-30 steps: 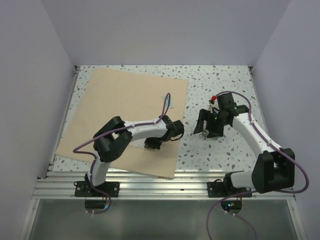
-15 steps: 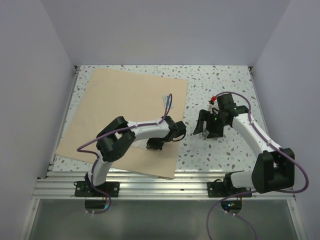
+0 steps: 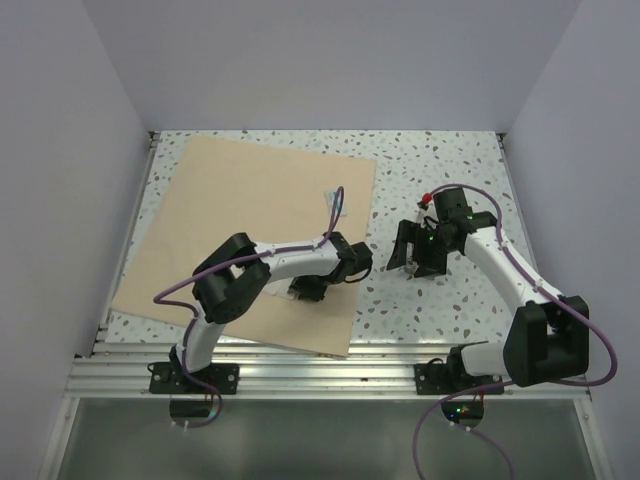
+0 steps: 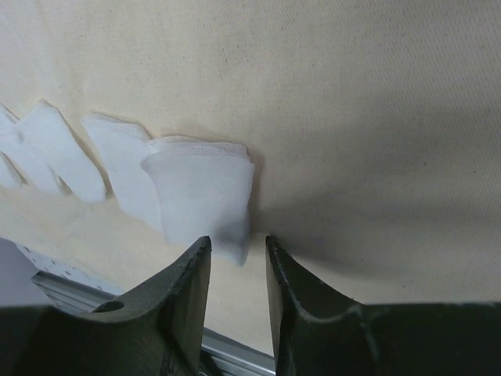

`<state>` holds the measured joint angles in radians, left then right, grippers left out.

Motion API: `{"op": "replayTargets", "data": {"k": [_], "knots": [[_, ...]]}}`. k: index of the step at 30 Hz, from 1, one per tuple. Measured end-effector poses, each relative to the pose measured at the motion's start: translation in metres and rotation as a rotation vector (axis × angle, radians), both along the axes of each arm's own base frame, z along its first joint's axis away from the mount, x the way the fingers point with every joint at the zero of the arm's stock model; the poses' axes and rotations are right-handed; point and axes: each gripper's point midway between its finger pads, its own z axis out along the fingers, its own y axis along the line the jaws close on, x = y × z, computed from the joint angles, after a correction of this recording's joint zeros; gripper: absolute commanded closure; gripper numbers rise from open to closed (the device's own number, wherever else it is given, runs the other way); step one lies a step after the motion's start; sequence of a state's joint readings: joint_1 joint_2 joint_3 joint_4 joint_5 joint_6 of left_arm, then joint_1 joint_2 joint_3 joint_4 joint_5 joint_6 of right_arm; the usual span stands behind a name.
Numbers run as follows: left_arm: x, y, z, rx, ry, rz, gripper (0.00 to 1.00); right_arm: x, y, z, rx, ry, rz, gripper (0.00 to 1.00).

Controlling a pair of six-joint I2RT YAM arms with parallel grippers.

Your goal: Prepare the surgical pack

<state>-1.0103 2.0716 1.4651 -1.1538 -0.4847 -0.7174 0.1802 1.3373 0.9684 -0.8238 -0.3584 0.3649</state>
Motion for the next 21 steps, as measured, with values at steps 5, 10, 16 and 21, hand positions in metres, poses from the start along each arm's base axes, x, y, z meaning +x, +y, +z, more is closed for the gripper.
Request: {"op": "replayTargets", "data": {"k": [5,10,16,21], "knots": [[-0.002,0.004,-0.002,0.002,-0.003,-0.001,0.61,0.0,0.0,0.0,0.0,0.0,0.0,0.17],[-0.004,0.011,-0.003,0.014,-0.007,-0.003,0.61,0.0,0.0,0.0,0.0,0.0,0.0,0.17],[-0.004,0.014,-0.002,-0.006,-0.032,-0.005,0.62,0.0,0.0,-0.002,-0.001,0.006,0.0,0.17],[-0.004,0.014,-0.003,-0.01,-0.037,-0.008,0.7,0.0,0.0,-0.002,-0.001,0.006,0.0,0.17]]}}
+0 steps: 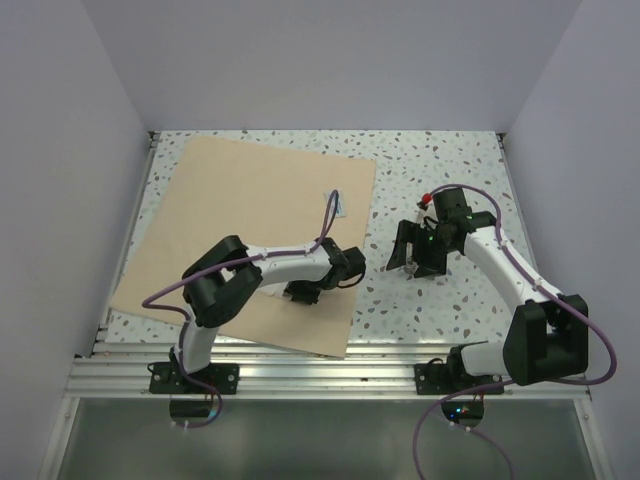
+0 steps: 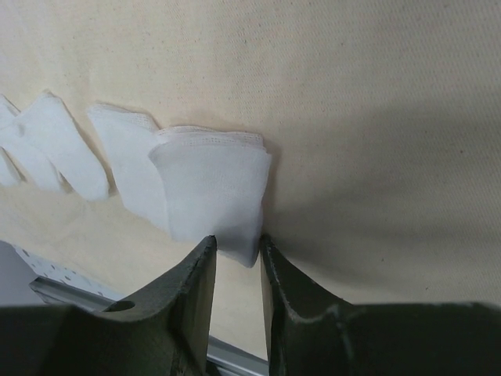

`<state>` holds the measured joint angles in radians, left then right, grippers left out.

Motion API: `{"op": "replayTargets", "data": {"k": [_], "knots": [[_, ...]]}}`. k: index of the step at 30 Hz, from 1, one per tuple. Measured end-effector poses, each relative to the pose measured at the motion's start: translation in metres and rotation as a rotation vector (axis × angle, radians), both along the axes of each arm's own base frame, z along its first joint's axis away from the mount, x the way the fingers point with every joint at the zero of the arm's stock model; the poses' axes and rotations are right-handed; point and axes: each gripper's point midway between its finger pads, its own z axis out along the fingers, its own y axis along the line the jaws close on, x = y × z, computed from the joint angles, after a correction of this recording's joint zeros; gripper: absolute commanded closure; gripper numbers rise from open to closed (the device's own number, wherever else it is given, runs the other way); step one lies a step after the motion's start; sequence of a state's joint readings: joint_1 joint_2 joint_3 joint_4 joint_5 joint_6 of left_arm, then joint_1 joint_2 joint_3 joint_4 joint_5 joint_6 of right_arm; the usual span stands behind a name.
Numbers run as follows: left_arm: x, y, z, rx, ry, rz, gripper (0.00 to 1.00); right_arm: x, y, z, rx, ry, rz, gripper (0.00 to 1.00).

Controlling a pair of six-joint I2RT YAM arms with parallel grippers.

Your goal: Prepare the surgical pack

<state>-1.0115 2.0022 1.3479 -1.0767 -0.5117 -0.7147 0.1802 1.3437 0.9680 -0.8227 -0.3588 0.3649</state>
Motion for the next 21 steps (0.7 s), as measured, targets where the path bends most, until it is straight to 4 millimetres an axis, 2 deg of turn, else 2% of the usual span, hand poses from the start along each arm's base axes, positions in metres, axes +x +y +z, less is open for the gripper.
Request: {"op": "replayTargets", "data": {"k": [5,8,9,15,21], "knots": [[0.003,0.0,0.001,0.004,-0.016,-0.003,0.78,0.0,0.0,0.0,0.0,0.0,0.0,0.17],[0.005,0.001,0.002,0.012,-0.028,-0.006,0.9,0.0,0.0,0.0,0.001,0.0,0.0,0.17],[0.006,0.002,0.002,0.016,-0.031,-0.008,1.0,0.0,0.0,0.0,0.001,0.0,0.0,0.17],[0.014,-0.005,0.014,0.009,-0.052,-0.024,1.0,0.0,0.0,0.0,0.001,0.0,0.001,0.16],[0.033,-0.025,0.042,-0.062,-0.091,-0.015,1.0,0.0,0.0,-0.001,0.001,0.005,0.002,0.16]]}}
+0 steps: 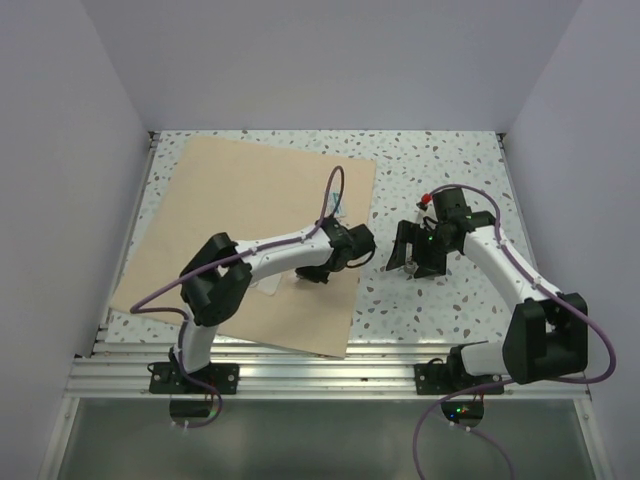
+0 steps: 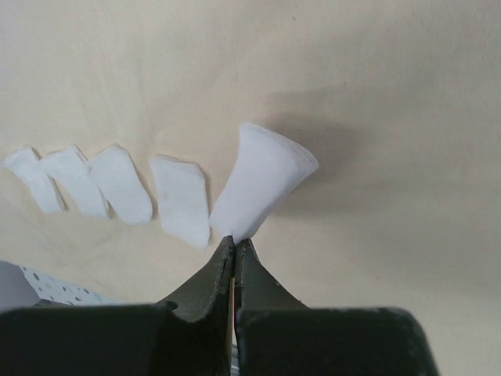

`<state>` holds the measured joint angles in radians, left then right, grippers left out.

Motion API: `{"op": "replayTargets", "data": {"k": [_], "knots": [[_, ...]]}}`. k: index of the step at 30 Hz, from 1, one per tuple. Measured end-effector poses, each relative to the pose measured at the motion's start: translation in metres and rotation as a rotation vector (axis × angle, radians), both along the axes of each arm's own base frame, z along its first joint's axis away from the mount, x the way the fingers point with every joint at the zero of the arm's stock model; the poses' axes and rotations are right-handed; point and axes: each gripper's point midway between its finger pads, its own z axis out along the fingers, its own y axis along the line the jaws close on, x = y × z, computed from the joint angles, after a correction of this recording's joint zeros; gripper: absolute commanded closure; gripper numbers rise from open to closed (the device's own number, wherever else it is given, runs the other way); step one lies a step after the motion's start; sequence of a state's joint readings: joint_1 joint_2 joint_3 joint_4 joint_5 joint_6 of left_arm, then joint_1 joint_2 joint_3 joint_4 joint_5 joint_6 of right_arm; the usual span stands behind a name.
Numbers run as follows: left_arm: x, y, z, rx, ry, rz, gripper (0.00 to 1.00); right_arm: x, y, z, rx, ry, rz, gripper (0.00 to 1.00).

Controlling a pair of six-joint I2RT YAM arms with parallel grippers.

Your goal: Prepare the surgical pack

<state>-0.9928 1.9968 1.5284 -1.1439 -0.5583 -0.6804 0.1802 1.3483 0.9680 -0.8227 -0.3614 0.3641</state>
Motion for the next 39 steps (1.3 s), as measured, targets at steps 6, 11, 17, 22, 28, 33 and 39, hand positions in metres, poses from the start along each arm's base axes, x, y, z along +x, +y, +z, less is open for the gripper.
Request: {"op": "replayTargets", "data": {"k": [6,11,17,22,28,33,39], "knots": [[0.034,0.023,0.028,-0.043,-0.023,0.068,1.0,0.0,0.0,-0.002,-0.001,0.007,0.001,0.16],[0.053,0.057,0.042,-0.005,-0.045,0.115,1.0,0.0,0.0,-0.004,-0.003,0.017,0.003,0.15],[0.043,0.078,0.03,0.068,-0.009,0.114,1.0,0.0,0.0,-0.006,-0.005,0.026,0.004,0.15],[0.028,0.091,0.012,0.115,0.041,0.112,1.0,0.0,0.0,-0.008,-0.007,0.032,0.007,0.15],[0.018,0.096,0.001,0.134,0.069,0.107,1.0,-0.001,0.0,-0.011,-0.005,0.043,0.008,0.14],[0.012,0.082,-0.002,0.111,0.068,0.079,1.0,-0.001,0.002,-0.01,0.005,0.047,0.011,0.14],[0.001,0.066,-0.014,0.101,0.083,0.048,1.0,-0.002,0.003,-0.011,0.011,0.054,0.014,0.14]]}}
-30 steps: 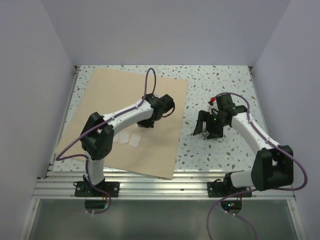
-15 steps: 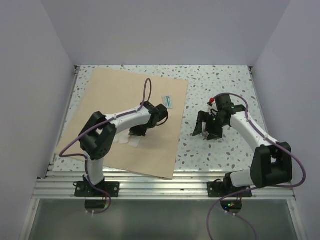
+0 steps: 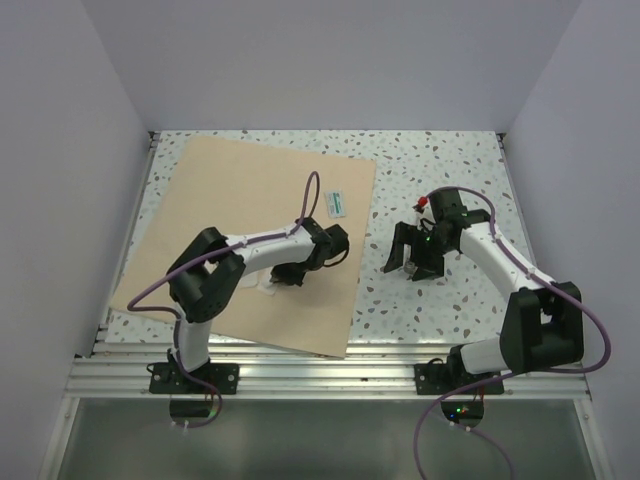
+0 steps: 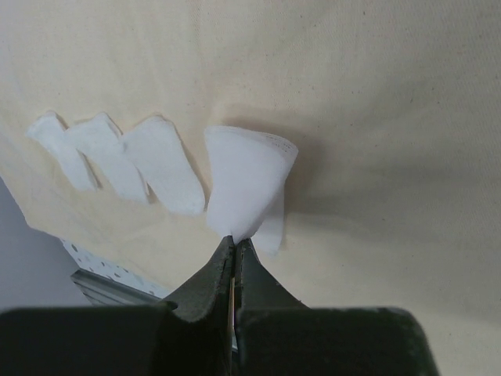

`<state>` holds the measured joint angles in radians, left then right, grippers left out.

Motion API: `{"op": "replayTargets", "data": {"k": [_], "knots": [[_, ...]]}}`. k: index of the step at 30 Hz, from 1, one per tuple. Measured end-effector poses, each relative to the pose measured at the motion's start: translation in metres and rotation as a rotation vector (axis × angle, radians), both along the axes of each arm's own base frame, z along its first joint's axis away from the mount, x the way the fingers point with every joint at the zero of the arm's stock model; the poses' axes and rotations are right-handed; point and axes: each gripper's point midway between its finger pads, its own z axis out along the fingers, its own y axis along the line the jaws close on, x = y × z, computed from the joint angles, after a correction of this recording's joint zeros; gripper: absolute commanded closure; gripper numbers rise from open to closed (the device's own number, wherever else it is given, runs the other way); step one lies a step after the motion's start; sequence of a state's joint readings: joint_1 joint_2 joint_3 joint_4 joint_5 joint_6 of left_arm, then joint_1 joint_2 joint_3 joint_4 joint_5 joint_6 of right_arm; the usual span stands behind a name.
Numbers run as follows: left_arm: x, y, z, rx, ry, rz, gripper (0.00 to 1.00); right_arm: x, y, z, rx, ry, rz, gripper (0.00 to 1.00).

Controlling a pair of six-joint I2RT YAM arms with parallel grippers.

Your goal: Prepare the surgical pack

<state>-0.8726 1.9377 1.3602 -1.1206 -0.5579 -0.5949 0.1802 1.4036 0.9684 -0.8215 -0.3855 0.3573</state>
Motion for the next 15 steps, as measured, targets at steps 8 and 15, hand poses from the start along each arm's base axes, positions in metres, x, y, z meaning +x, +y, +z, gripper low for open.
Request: {"op": "replayTargets", "data": {"k": [8,15], "knots": [[-0.001,0.006,-0.004,0.037,0.0,0.013,1.0,0.0,0.0,0.0,0.0,0.0,0.0,0.13],[0.011,0.012,0.013,0.075,-0.062,0.022,1.0,0.001,0.0,-0.002,-0.001,0.006,0.0,0.13]]}}
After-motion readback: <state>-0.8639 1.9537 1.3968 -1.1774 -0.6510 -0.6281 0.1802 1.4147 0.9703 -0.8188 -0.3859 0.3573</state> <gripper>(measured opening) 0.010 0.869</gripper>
